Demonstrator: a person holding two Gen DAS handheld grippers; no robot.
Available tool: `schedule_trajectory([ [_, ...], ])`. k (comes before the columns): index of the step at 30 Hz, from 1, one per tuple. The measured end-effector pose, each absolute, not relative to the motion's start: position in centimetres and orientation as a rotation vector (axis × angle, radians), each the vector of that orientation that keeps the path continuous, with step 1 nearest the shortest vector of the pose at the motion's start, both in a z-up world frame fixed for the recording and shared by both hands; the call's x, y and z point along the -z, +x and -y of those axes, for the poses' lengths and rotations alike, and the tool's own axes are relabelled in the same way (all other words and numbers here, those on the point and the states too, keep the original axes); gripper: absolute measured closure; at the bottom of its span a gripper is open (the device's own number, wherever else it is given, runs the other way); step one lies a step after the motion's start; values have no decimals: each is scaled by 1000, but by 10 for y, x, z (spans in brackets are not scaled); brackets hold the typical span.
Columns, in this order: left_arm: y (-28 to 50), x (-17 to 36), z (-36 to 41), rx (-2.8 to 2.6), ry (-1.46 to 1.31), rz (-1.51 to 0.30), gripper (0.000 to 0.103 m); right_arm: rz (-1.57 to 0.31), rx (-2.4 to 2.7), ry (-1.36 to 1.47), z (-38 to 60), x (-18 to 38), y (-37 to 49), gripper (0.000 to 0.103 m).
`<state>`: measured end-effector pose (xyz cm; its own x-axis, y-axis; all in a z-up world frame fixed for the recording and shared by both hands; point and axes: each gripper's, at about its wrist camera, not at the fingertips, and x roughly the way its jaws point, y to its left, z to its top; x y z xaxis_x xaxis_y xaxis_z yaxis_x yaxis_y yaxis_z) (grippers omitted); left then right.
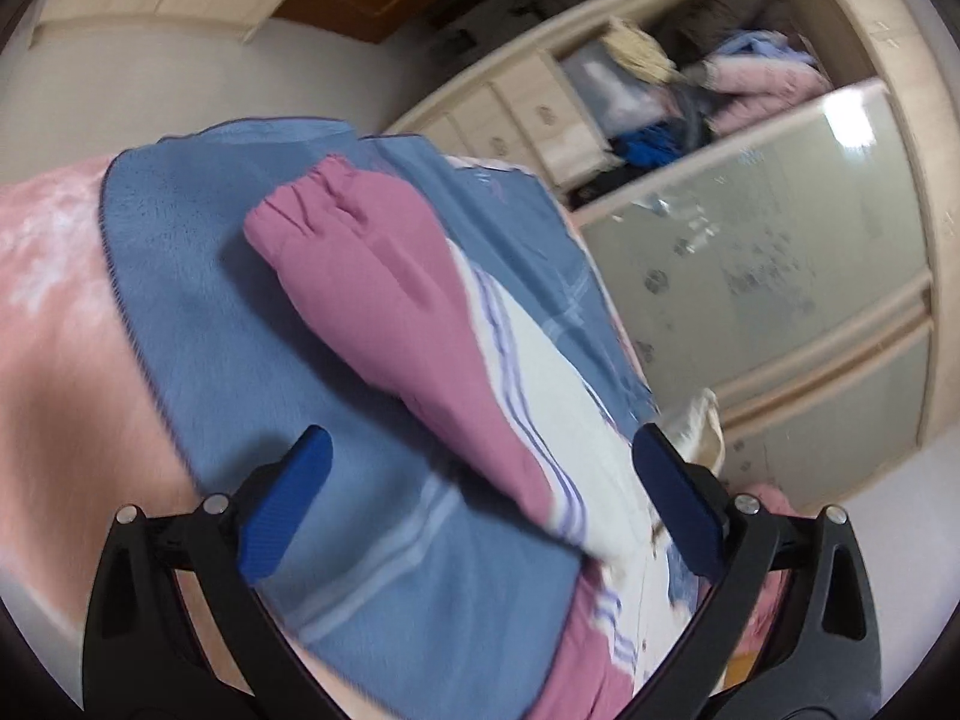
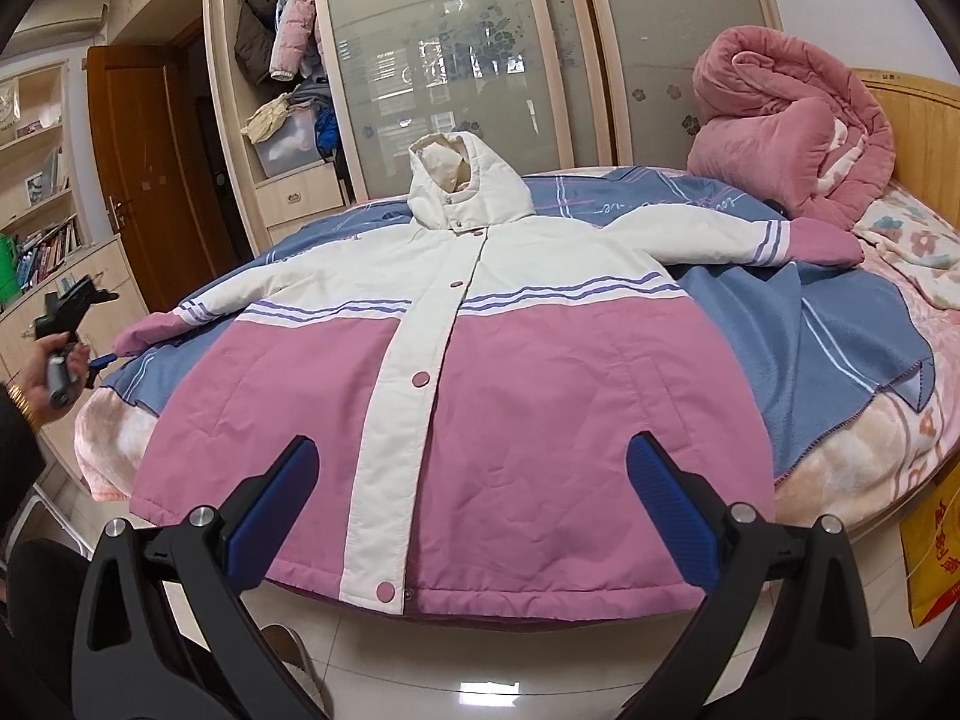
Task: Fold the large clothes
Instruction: 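Move the left gripper to the pink sleeve cuff and grasp it, then fold the held sleeve across the jacket chest with the left gripper, release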
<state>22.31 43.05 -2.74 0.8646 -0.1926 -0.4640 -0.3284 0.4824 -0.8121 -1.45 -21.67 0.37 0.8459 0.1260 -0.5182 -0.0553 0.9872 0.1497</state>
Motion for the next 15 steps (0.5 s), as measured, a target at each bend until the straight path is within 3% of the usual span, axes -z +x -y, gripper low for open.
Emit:
schedule_trajectory([
  [3,238,40,-443,-149,-1118,-554,8,-563,-100,128,214,-2,-12,1],
  [6,254,47,-451,-202,-1104,-573,28,-571,-104,129,213,-1,-9,1],
  [8,260,53,-458,-243,-1125,-579,58,-581,-109,124,211,0,-7,1],
  [10,265,53,-462,-288,-1135,-570,81,-587,-112,121,210,1,-5,1],
  [11,266,49,-461,-308,-1112,-565,88,-589,-115,121,210,1,-5,1],
  [15,271,12,-445,-314,-951,-510,95,-589,-128,128,210,0,-4,1],
])
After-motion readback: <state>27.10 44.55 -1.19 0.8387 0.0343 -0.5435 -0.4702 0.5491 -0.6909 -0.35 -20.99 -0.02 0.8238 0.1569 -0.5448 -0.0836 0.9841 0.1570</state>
